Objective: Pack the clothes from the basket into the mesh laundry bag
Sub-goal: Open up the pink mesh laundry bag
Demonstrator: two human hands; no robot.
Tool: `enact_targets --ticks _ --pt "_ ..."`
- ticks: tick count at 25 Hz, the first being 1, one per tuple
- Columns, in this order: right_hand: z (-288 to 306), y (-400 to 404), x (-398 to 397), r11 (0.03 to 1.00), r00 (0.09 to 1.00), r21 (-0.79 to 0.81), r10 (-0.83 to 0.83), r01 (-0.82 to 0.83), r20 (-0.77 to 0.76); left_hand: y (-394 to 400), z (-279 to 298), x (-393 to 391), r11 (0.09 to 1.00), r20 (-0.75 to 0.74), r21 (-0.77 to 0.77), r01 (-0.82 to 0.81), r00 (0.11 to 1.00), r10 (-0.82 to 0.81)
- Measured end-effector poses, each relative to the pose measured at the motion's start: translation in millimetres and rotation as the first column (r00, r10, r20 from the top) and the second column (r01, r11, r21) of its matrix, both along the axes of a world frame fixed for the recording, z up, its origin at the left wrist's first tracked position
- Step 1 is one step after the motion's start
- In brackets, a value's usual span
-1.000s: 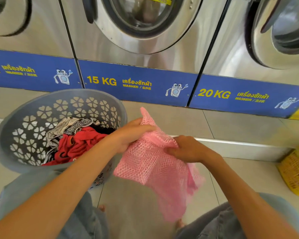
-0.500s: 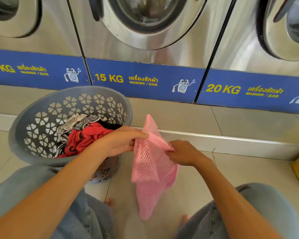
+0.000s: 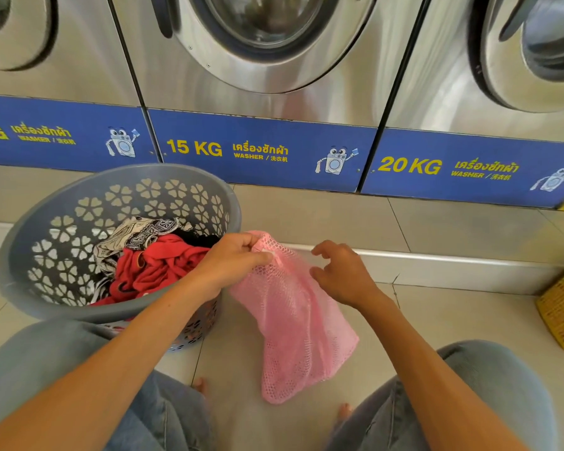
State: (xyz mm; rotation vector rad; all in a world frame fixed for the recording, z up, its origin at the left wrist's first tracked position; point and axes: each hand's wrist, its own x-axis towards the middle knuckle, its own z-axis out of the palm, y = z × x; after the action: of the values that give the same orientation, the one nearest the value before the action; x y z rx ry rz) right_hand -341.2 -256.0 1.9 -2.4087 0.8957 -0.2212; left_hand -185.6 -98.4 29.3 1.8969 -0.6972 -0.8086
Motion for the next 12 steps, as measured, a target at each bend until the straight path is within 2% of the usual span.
enact_targets --ticks 2,3,5,7,12 --pt "4.9 8.4 4.1 0.999 0.987 0.043 -0.032 0.025 0.158 -1.5 0.9 -1.9 1.000 -0.031 -0.007 -0.001 1.000 0.001" --pt "8.1 12.3 5.9 0.993 0.981 0.115 -0.029 0.007 0.193 -2.0 0.2 -2.5 1.000 -0.038 -0.012 -0.001 0.999 0.001" --pt "11.0 20.4 9.0 0.962 0.980 0.262 0.017 -0.070 0.201 -1.5 0.0 -3.9 0.999 -0.057 -0.033 0.000 0.998 -0.002" --pt "9.6 27.7 11.1 0.939 0.984 0.326 0.054 -0.108 0.170 -1.6 -0.5 -5.2 0.999 -0.058 -0.051 0.018 0.998 -0.021" --pt "5.1 31.6 14.3 0.946 0.983 0.304 0.060 -0.112 0.176 -3.0 -1.0 -6.2 0.997 -0.037 -0.058 0.045 0.998 -0.047"
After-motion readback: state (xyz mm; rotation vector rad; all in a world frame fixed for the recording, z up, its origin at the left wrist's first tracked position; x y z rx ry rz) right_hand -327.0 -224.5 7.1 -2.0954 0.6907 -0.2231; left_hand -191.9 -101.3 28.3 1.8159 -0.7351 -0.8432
